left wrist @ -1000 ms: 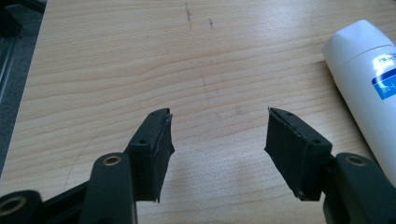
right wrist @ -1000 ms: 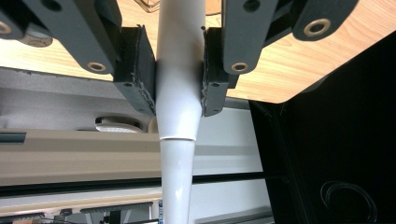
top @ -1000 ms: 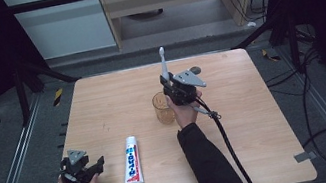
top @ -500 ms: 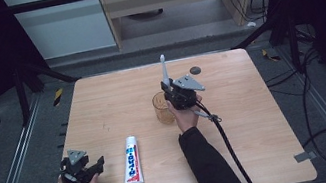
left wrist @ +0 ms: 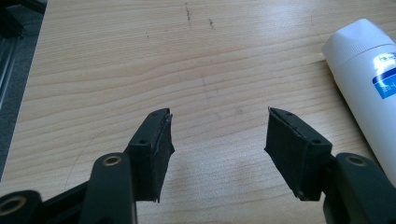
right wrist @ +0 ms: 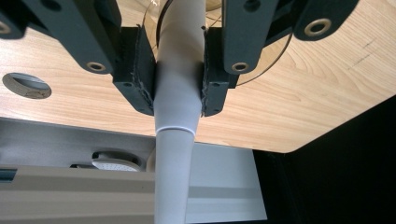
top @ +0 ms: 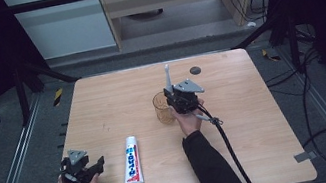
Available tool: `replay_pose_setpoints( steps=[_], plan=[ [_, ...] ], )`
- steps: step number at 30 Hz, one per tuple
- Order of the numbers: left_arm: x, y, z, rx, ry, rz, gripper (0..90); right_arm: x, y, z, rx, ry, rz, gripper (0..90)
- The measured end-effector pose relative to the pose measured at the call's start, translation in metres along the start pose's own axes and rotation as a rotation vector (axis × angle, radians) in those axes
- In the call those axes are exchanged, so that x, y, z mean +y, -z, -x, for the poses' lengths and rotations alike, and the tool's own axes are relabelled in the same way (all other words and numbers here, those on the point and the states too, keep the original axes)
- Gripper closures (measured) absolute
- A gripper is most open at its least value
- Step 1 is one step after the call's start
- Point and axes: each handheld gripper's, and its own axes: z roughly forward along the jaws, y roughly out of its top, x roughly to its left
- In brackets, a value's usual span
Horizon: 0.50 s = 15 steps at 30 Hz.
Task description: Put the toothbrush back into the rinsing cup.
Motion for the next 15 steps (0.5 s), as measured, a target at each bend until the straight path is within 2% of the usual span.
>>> replay_pose_setpoints(
  steps=[11,15],
  plan=[
    [0.0000,0.0003,0.0001,0.000,-0.001,0.001,40.0,-0.0009,0.0011,0.0002,0.008,0.015,-0.024,66.6],
    [0.0001,0.0003,0.0004,-0.001,-0.001,0.002,40.0,0.0005,0.0036,0.0010,0.011,0.017,-0.019,63.8]
  ],
)
